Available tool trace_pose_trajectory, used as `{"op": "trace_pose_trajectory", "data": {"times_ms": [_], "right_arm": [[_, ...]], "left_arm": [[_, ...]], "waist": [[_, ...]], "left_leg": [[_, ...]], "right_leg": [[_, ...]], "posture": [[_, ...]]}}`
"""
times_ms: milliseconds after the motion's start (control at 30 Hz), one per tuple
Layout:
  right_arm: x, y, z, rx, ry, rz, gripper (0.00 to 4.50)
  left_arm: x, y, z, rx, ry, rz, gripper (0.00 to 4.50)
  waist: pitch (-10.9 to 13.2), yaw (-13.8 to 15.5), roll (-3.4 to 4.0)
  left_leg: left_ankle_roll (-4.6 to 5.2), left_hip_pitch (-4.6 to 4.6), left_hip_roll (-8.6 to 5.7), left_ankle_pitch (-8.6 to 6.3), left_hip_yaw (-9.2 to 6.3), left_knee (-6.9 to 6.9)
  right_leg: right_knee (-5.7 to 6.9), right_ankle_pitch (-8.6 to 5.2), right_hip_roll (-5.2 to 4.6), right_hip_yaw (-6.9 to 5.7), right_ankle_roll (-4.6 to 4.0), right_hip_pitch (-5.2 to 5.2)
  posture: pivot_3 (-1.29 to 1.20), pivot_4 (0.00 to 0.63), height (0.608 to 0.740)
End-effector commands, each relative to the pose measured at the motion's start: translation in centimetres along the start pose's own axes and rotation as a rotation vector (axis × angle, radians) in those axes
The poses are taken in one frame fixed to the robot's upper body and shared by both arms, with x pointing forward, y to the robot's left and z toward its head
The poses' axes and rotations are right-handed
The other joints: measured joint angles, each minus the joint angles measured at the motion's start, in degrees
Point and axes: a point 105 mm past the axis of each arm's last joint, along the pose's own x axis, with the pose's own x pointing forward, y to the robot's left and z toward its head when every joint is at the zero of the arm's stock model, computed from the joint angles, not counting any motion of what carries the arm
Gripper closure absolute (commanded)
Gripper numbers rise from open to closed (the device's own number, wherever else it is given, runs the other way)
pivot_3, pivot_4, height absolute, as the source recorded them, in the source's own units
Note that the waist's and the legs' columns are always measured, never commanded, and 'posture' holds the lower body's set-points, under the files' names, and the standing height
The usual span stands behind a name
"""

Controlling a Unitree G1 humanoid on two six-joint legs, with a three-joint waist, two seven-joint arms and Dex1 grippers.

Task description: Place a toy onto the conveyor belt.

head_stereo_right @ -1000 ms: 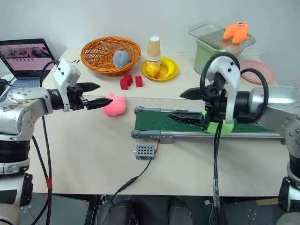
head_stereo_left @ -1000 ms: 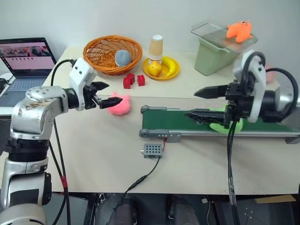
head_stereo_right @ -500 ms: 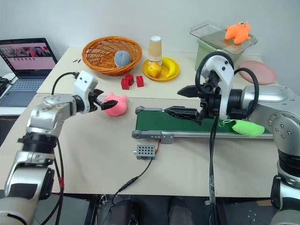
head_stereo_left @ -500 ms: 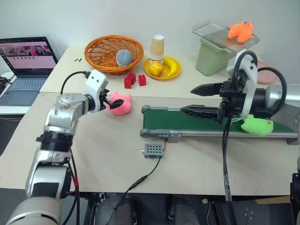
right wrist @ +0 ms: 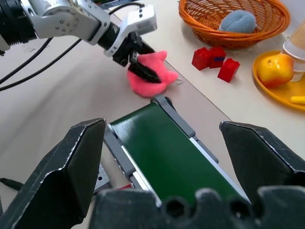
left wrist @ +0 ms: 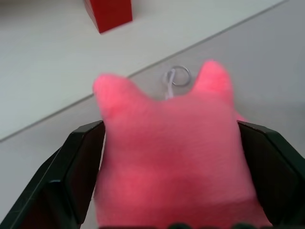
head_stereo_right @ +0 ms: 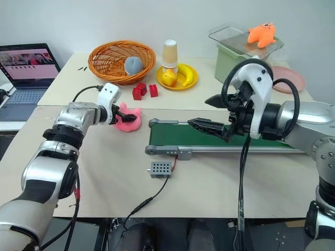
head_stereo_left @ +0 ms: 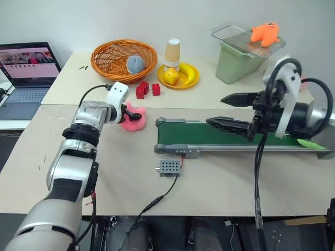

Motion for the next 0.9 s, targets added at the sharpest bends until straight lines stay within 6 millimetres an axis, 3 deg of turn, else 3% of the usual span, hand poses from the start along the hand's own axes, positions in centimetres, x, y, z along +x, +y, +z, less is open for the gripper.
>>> {"op": "trace_pose_trajectory", "data": {"times_ms": [33, 133, 333, 500, 700, 800, 900], "right_arm": [[-0.8, 0.0, 1.0, -0.036, -0.026, -0.033, 0.0], [-0.8, -0.1, 1.1, -0.035, -0.023, -0.038, 0.0], [-0.7, -0.1, 1.0, -0.033, -0.021, -0.036, 0.0], [-0.5, -0.1, 0.9, -0.033, -0.015, -0.027, 0.0], [-0.6, -0.3, 0.7, -0.032, 0.0, -0.025, 0.0], [-0.6, -0.4, 0.5, -0.023, 0.007, -0.031, 0.0], [-0.5, -0.8, 0.2, 0.037, -0.012, -0.048, 0.0]], "left_arm": [[0.2, 0.2, -0.6, -0.068, 0.021, 0.005, 0.03], [0.3, 0.1, -0.4, -0.111, 0.0, -0.002, 0.79], [-0.1, 0.0, 1.0, -0.163, -0.074, -0.024, 2.85], [-1.6, -0.7, 4.8, -0.283, -0.213, -0.104, 2.85], [-5.3, -1.8, 10.4, -0.517, -0.4, -0.261, 2.85], [-7.3, -3.7, 12.8, -0.619, -0.458, -0.412, 2.85], [-8.4, -6.5, 13.8, -0.667, -0.446, -0.564, 2.85]], "waist": [[0.0, -0.04, 0.0], [0.0, -0.09, 0.0], [0.0, -0.07, 0.0], [0.0, -0.01, -0.01], [0.01, 0.18, -0.03], [0.01, 0.15, -0.03], [0.01, 0.19, -0.03]], "left_leg": [[0.0, 0.03, 0.01, 0.0, -0.05, 0.0], [0.01, 0.05, 0.02, -0.01, -0.23, -0.01], [0.02, 0.04, 0.02, -0.02, -0.26, -0.01], [0.03, -0.03, 0.02, -0.02, -0.28, 0.0], [0.03, -0.21, 0.0, -0.02, -0.35, 0.01], [0.03, -0.19, -0.01, -0.02, -0.36, 0.01], [0.03, -0.16, 0.01, -0.01, -0.38, 0.03]], "right_leg": [[0.0, 0.0, 0.0, 0.02, 0.0, 0.0], [0.01, 0.0, 0.0, 0.05, 0.0, 0.0], [0.01, 0.01, 0.0, 0.05, 0.0, 0.0], [0.0, 0.02, 0.0, 0.04, 0.01, -0.04], [-0.04, 0.06, 0.0, 0.01, 0.08, -0.12], [-0.06, 0.07, -0.02, 0.02, 0.11, -0.11], [-0.03, 0.07, -0.02, 0.02, 0.12, -0.1]], "posture": [[0.0, 0.15, 0.734], [0.0, 0.15, 0.734], [0.0, 0.15, 0.734], [0.0, 0.15, 0.734], [0.0, 0.15, 0.734], [0.0, 0.15, 0.734], [0.0, 0.15, 0.734]]}}
